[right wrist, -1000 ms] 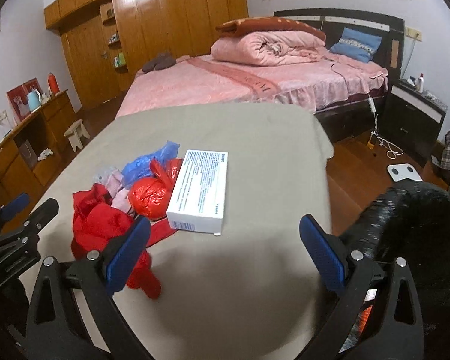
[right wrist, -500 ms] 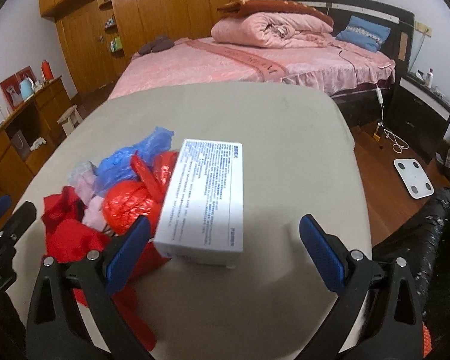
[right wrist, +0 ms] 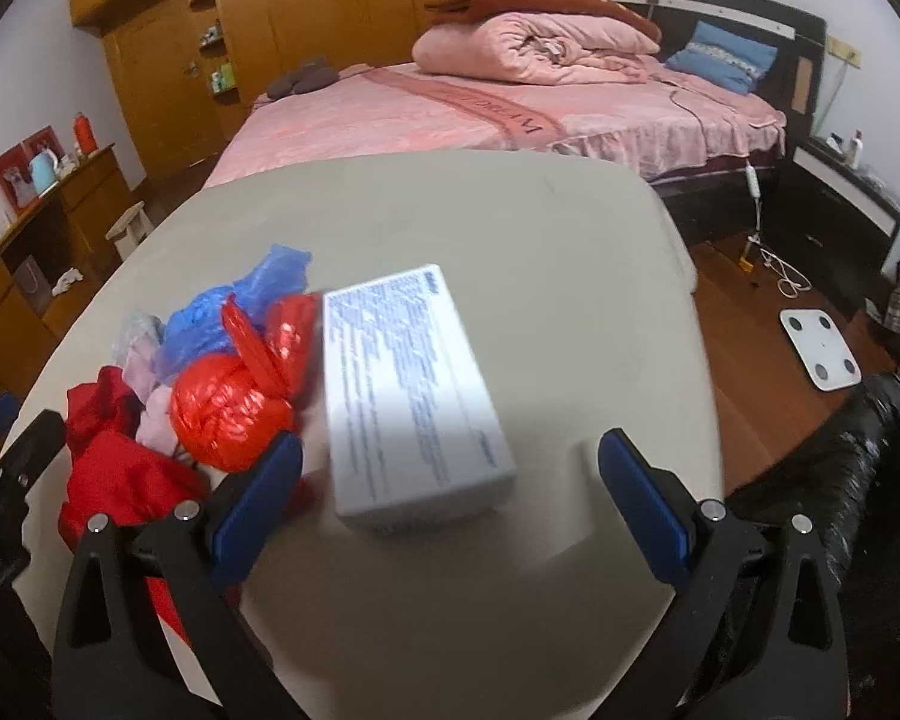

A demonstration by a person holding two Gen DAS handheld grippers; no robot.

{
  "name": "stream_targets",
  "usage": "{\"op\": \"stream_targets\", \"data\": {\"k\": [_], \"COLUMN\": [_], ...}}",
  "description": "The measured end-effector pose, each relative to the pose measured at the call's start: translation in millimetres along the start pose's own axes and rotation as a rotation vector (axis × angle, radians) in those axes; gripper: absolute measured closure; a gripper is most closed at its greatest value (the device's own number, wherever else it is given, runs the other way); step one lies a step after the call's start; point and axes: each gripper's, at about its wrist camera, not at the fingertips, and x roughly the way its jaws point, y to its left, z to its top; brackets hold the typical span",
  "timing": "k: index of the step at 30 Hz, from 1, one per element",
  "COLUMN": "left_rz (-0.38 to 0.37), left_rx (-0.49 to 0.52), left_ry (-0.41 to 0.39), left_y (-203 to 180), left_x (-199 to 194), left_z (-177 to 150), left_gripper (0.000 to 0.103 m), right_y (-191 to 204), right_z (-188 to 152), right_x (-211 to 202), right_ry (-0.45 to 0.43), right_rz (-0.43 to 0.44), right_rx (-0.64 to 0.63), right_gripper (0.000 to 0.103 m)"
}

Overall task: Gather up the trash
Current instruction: 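Grasp the white medicine box with the right tool, then lift the white box with the right tool while the left tool grasps red cloth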

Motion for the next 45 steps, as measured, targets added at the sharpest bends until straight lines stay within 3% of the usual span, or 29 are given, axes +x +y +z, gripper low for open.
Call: {"op": "stream_targets", "data": {"k": [3, 8, 9, 17, 20, 25, 26, 27, 28, 45], "left_rz": [-0.005, -0.014, -0.015, -0.036, -0.055, -0.12, -0.126, -0.132, -0.139, -0.123], "left_rx": [0.001, -0.007, -0.009, -0.011, -0.01, -0.006, -0.007, -0.007, -0.009, -0.051], "left_ry": [0.001, 0.013, 0.015, 0.037, 0.066, 0.119, 0.122, 0.124, 0.124, -0.055], "left_y": [-0.6, 0.9, 1.2, -3.4, -5.5, -10.4, -10.1, -10.0, -10.0, 11.1], "left_x": [-0.2, 3.8, 4.8, 14.6, 23.0, 36.3, 37.2, 37.7, 37.7, -39.1], "left_z": [-0.1, -1.3, -0.6, 2.7, 2.8, 1.4, 1.3, 1.4, 1.7, 36.0], "left_gripper": [0.019, 0.024, 0.024, 0.025, 0.04, 0.086, 0.09, 0.095, 0.098, 0.099], "right_y": [2.3, 6.0, 7.2, 5.0, 5.1, 10.1, 10.7, 12.0, 12.5, 1.0], "right_z": [4.6, 4.6, 4.4, -2.6, -5.0, -3.5, -2.8, -2.6, -1.8, 6.7], "right_x": [8.9, 16.9, 16.9, 4.5, 4.5, 9.2, 10.4, 10.9, 11.0, -66.3], "right_ry": [0.023, 0.057, 0.058, 0.045, 0.052, 0.058, 0.059, 0.06, 0.06, -0.064], "right_rz": [0.011, 0.035, 0.044, 0.058, 0.059, 0.047, 0.047, 0.049, 0.059, 0.108], "right_rx": [-0.005, -0.009, -0.013, 0.015, 0.012, -0.011, -0.014, -0.016, -0.016, 0.033], "right_gripper": [0.023, 0.036, 0.044, 0.045, 0.045, 0.037, 0.036, 0.038, 0.048, 0.048]}}
